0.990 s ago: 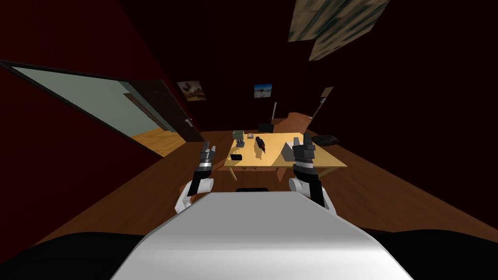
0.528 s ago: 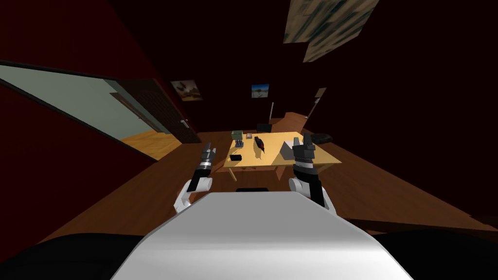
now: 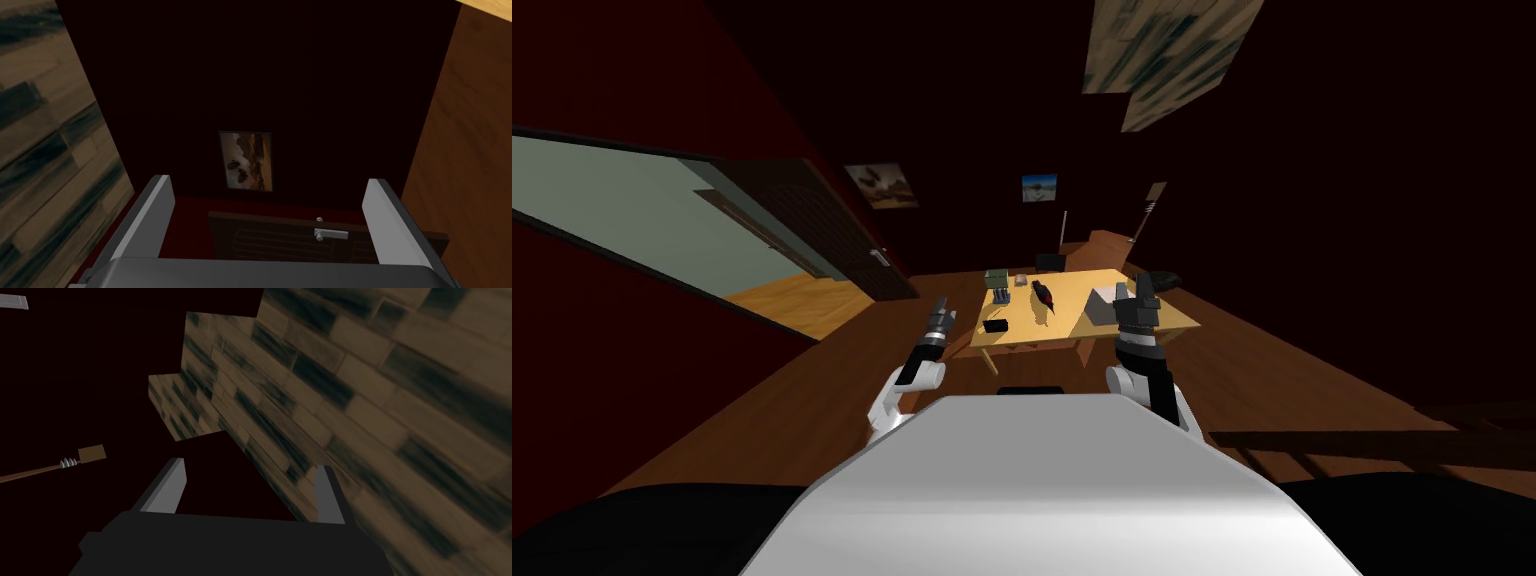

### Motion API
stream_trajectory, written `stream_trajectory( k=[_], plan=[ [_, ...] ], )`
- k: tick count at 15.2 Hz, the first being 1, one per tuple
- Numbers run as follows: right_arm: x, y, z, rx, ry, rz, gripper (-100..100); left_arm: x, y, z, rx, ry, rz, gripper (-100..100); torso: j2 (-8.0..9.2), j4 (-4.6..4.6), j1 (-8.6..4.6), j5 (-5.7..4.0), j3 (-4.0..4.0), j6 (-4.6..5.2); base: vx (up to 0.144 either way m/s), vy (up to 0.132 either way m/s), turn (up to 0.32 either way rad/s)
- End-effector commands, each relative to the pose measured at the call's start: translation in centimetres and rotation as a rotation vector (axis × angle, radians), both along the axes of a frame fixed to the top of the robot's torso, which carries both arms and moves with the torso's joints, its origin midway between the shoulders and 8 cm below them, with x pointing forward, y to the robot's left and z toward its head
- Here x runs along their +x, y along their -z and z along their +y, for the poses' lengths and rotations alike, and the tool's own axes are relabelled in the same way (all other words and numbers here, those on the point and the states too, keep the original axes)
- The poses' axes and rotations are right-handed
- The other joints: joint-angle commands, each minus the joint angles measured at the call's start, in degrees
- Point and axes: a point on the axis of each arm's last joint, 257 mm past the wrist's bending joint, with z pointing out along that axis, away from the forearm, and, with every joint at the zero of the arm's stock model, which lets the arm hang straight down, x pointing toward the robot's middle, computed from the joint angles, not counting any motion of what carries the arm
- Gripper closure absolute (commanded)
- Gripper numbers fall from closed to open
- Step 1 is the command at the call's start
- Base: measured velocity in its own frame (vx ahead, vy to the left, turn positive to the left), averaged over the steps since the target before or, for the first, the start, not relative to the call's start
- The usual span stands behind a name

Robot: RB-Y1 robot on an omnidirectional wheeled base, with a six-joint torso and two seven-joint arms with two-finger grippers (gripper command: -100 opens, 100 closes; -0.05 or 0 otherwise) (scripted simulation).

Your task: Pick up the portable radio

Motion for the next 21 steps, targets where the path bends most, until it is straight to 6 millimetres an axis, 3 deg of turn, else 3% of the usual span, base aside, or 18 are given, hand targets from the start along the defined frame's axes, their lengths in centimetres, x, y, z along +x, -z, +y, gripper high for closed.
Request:
stream_trajectory(
  k=[1,4,8,11,12,15,16,21],
  plan=[
    [0.0,0.0,0.0,0.000,0.000,0.000,0,0.6,1.7,1.0,-0.025,-0.010,0.058,-100,0.00,0.00,0.00,0.00,0.00,0.00,0.000,0.041,-0.141],
    [0.0,0.0,0.0,0.000,0.000,0.000,0,0.6,2.7,1.2,-0.030,-0.017,0.094,-100,0.00,0.00,0.00,0.00,0.00,0.00,-0.003,0.039,-0.066],
    [0.0,0.0,0.0,0.000,0.000,0.000,0,1.4,5.6,3.3,-0.076,-0.040,0.196,-100,-0.03,-0.01,-0.05,-0.01,-0.02,0.00,0.002,0.035,-0.114],
    [0.0,0.0,0.0,0.000,0.000,0.000,0,1.3,6.6,3.5,-0.081,-0.047,0.236,-100,-0.02,0.00,-0.04,-0.01,-0.01,0.01,-0.001,0.033,-0.083],
    [0.0,0.0,0.0,0.000,0.000,0.000,0,1.5,7.7,4.5,-0.103,-0.058,0.273,-100,-0.02,0.00,-0.07,-0.02,-0.01,-0.01,-0.004,0.026,-0.139],
    [0.0,0.0,0.0,0.000,0.000,0.000,0,1.4,8.6,4.6,-0.108,-0.064,0.308,-100,-0.01,0.00,-0.05,-0.02,-0.01,-0.01,-0.002,0.030,-0.071],
    [0.0,0.0,0.0,0.000,0.000,0.000,0,1.6,9.7,5.6,-0.131,-0.076,0.348,-100,-0.01,0.00,-0.09,-0.02,-0.01,-0.01,0.002,0.026,-0.119],
    [0.0,0.0,0.0,0.000,0.000,0.000,0,1.4,12.0,6.8,-0.161,-0.099,0.437,-100,-0.04,0.00,-0.11,-0.03,-0.02,0.03,0.001,0.025,-0.109]
  ],
)
